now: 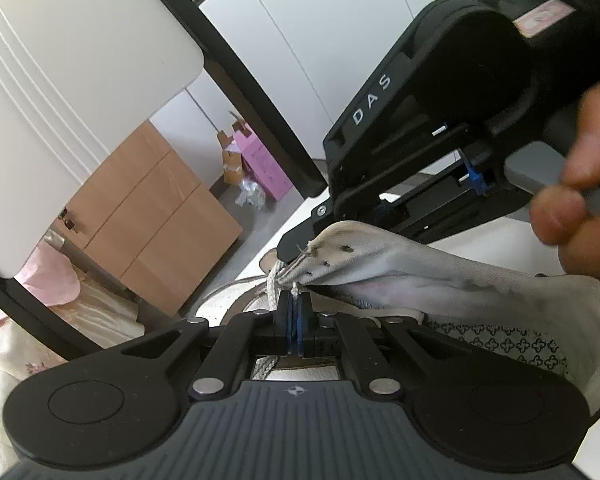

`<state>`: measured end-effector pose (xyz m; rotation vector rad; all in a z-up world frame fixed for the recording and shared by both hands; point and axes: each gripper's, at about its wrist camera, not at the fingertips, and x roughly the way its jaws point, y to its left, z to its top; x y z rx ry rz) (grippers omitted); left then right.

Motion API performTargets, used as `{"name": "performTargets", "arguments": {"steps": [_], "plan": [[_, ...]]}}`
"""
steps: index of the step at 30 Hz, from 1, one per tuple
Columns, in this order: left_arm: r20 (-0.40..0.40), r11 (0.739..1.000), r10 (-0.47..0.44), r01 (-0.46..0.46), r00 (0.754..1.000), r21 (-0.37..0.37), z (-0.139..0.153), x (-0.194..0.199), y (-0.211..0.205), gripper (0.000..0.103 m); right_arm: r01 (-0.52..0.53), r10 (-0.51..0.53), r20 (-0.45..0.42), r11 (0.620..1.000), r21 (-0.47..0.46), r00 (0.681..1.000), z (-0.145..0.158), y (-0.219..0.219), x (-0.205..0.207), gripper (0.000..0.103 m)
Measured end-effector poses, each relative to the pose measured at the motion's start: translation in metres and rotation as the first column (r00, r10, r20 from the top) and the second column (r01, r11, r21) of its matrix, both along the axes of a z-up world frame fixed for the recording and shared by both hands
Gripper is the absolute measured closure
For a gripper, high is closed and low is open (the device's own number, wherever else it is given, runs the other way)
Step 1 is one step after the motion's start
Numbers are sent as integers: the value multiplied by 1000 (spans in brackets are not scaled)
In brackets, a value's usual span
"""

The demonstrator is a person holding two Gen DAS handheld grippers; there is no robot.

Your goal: Lace up shoes with both hands

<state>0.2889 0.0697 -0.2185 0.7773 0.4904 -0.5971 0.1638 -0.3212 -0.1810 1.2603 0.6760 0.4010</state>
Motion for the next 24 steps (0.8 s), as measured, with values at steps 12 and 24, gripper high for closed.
{"name": "performTargets", "arguments": {"steps": [12, 24], "plan": [[75, 994, -97, 92, 992, 66, -11, 8, -7, 100, -70, 71, 22, 997, -46, 997, 9, -14, 23, 77], [57, 996, -77, 73, 995, 55, -13, 47, 13, 100, -75, 76, 10, 994, -83, 997, 17, -8, 9, 83]]}}
